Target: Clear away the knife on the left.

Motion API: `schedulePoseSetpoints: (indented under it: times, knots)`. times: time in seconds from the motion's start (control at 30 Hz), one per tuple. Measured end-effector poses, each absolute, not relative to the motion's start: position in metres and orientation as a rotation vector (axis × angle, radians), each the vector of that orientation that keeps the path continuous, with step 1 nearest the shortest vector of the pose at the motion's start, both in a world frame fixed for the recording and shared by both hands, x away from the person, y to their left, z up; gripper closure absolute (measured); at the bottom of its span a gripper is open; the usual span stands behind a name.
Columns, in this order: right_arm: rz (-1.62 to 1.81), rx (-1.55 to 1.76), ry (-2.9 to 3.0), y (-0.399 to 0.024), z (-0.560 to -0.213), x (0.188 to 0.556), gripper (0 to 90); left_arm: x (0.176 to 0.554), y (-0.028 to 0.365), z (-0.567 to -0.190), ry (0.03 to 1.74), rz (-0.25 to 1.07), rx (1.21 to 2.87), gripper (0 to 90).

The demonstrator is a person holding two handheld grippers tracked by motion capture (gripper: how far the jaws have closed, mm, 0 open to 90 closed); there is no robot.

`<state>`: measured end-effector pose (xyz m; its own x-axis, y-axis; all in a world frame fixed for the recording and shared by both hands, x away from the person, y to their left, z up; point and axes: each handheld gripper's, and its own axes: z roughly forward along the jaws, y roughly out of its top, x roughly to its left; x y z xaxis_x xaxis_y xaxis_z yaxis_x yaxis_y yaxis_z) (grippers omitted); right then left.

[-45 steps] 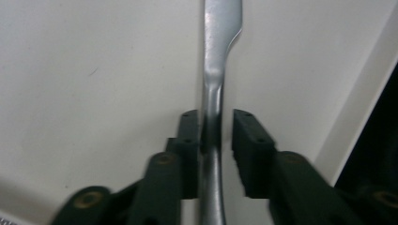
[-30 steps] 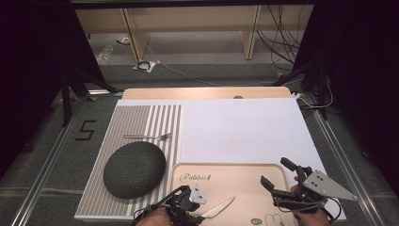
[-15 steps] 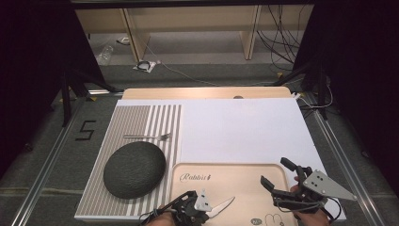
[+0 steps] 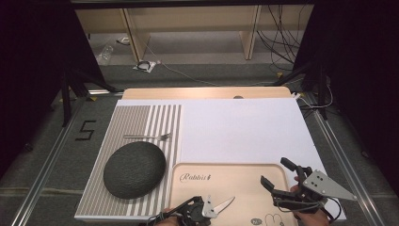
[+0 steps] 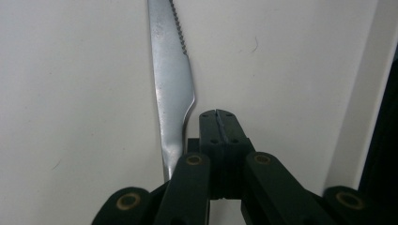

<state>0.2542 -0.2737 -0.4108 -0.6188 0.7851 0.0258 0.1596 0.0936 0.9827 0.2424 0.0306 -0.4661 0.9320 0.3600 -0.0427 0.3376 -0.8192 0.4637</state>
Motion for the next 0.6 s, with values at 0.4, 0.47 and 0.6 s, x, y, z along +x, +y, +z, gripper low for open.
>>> schedulePoseSetpoints:
  times: [0.4, 0.47, 0.6]
  knots:
    - [1.563, 0.921, 1.855, -0.274, -0.411, 0.254, 12.9, 0.252, 0.039, -0.465, 0.566, 0.117, 2.619, 89.4]
    - [1.563, 0.922, 1.855, -0.274, -0.411, 0.254, 12.9, 0.254, 0.042, -0.465, 0.579, 0.116, 2.617, 89.4]
    - [1.563, 0.927, 1.856, -0.274, -0.411, 0.254, 12.8, 0.258, 0.047, -0.465, 0.604, 0.125, 2.617, 89.4]
